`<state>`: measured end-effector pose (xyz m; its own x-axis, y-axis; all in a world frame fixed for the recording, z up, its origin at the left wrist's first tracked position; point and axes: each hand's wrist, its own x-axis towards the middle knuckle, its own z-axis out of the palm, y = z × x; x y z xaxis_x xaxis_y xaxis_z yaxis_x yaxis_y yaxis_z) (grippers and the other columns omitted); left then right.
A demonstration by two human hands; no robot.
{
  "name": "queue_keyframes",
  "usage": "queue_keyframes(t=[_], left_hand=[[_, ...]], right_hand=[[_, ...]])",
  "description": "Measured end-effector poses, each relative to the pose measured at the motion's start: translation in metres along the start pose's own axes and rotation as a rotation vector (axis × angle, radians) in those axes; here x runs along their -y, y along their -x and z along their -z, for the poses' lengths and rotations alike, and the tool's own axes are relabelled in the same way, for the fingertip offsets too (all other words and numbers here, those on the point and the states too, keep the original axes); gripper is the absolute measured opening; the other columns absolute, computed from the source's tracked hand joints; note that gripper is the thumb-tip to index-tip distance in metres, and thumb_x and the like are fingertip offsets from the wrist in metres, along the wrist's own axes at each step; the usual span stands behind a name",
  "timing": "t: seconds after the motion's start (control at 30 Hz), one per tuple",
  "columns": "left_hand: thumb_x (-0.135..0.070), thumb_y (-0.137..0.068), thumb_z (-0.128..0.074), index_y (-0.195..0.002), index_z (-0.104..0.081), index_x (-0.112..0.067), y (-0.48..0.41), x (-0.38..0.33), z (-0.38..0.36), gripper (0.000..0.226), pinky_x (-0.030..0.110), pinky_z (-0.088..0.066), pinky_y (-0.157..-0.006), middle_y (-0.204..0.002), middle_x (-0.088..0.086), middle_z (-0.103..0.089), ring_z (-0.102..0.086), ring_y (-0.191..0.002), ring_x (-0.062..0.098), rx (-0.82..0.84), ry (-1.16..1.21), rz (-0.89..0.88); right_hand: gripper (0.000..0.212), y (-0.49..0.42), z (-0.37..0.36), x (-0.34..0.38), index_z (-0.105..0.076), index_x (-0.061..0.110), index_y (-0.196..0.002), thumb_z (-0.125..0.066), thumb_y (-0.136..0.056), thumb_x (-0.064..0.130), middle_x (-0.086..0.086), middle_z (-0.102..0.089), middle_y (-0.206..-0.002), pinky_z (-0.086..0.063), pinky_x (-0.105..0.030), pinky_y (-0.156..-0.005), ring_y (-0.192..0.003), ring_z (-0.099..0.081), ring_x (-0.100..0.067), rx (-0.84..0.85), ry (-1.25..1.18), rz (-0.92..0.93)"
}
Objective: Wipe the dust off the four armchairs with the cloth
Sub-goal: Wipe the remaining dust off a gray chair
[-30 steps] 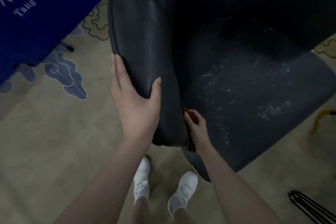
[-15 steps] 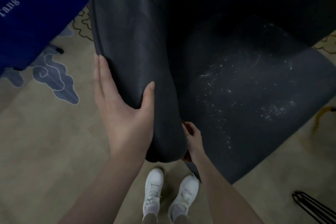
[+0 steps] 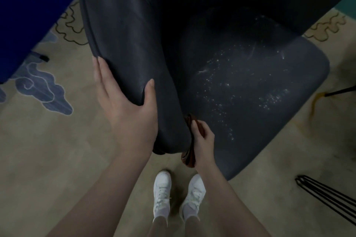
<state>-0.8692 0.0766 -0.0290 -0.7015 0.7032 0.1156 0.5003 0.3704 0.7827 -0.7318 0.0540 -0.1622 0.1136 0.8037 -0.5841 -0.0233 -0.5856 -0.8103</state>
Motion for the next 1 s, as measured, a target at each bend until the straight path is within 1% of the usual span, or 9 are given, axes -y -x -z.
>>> queue_keyframes(t=[0.17, 0.4, 0.5, 0.6, 0.67, 0.77, 0.87, 0.9, 1.0], left_hand=[[-0.032, -0.091, -0.064, -0.156, -0.016, -0.006, -0.002, -0.001, 0.001, 0.085, 0.013, -0.010, -0.117, -0.163, 0.005, -0.016, -0.012, -0.142, 0.001, -0.009, 0.014, -0.014], [-0.033, -0.090, -0.064, -0.156, -0.016, -0.006, -0.004, 0.000, 0.001, 0.086, 0.021, -0.011, -0.119, -0.163, 0.007, -0.015, -0.016, -0.148, 0.015, 0.008, 0.068, -0.005], [-0.031, -0.090, -0.065, -0.156, -0.016, -0.007, -0.005, -0.001, 0.003, 0.087, 0.020, -0.010, -0.118, -0.164, 0.006, -0.014, -0.015, -0.149, 0.017, 0.036, 0.096, 0.008], [-0.031, -0.090, -0.067, -0.157, -0.014, -0.009, -0.006, -0.003, 0.006, 0.088, 0.029, -0.011, -0.121, -0.164, 0.005, -0.012, -0.013, -0.150, 0.020, 0.064, 0.106, 0.028], [-0.031, -0.090, -0.067, -0.157, -0.013, -0.011, -0.005, -0.006, 0.008, 0.088, 0.028, -0.010, -0.120, -0.165, 0.003, -0.011, -0.012, -0.150, 0.020, 0.079, 0.116, 0.036], [-0.033, -0.091, -0.067, -0.157, -0.013, -0.011, -0.005, -0.004, 0.012, 0.087, 0.023, -0.010, -0.118, -0.165, 0.003, -0.010, -0.011, -0.151, 0.019, 0.112, 0.110, 0.031], [-0.035, -0.093, -0.065, -0.157, -0.011, -0.010, -0.001, -0.003, 0.020, 0.087, 0.006, -0.005, -0.111, -0.165, 0.003, -0.010, -0.011, -0.150, 0.016, 0.158, 0.065, 0.018], [-0.035, -0.094, -0.064, -0.157, -0.011, -0.011, 0.002, -0.004, 0.023, 0.086, 0.008, -0.005, -0.113, -0.165, 0.004, -0.012, -0.012, -0.150, 0.016, 0.173, 0.055, 0.021], [-0.035, -0.095, -0.062, -0.157, -0.013, -0.013, 0.013, -0.003, 0.032, 0.082, 0.036, -0.019, -0.122, -0.162, 0.005, -0.021, -0.020, -0.148, 0.018, 0.188, 0.052, 0.043]], right_hand=[[0.013, 0.034, -0.003, 0.044, -0.068, 0.017, -0.098, -0.056, -0.099, 0.022, 0.003, -0.069, -0.093, -0.052, -0.031, -0.085, -0.093, -0.064, -0.011, -0.047, 0.042, 0.156], [0.014, 0.079, -0.014, 0.083, -0.063, 0.024, -0.100, -0.057, -0.092, 0.034, 0.006, -0.060, -0.098, -0.043, -0.011, -0.081, -0.092, -0.058, -0.001, -0.040, 0.275, 0.566], [0.023, 0.093, -0.015, 0.085, -0.066, 0.019, -0.102, -0.056, -0.090, 0.037, 0.006, -0.058, -0.099, -0.046, -0.015, -0.082, -0.093, -0.058, -0.002, -0.032, 0.282, 0.612], [0.028, 0.103, -0.011, 0.084, -0.066, 0.020, -0.103, -0.055, -0.089, 0.041, 0.009, -0.059, -0.101, -0.050, -0.022, -0.083, -0.096, -0.060, -0.006, -0.001, 0.244, 0.541], [0.029, 0.108, -0.006, 0.086, -0.066, 0.021, -0.103, -0.056, -0.087, 0.043, 0.008, -0.060, -0.101, -0.052, -0.026, -0.083, -0.096, -0.060, -0.008, 0.019, 0.241, 0.516], [0.025, 0.112, 0.002, 0.087, -0.067, 0.022, -0.100, -0.057, -0.087, 0.040, 0.007, -0.062, -0.099, -0.052, -0.026, -0.082, -0.095, -0.061, -0.011, 0.067, 0.264, 0.519], [0.027, 0.117, 0.015, 0.085, -0.070, 0.014, -0.100, -0.059, -0.088, 0.036, 0.005, -0.063, -0.097, -0.050, -0.022, -0.082, -0.094, -0.062, -0.012, 0.129, 0.311, 0.555], [0.028, 0.117, 0.020, 0.084, -0.070, 0.013, -0.100, -0.060, -0.088, 0.037, 0.005, -0.064, -0.096, -0.049, -0.020, -0.082, -0.094, -0.063, -0.012, 0.140, 0.329, 0.559], [0.027, 0.114, 0.040, 0.085, -0.069, 0.017, -0.099, -0.061, -0.087, 0.040, 0.007, -0.065, -0.096, -0.047, -0.018, -0.083, -0.094, -0.063, -0.009, 0.120, 0.357, 0.504]])
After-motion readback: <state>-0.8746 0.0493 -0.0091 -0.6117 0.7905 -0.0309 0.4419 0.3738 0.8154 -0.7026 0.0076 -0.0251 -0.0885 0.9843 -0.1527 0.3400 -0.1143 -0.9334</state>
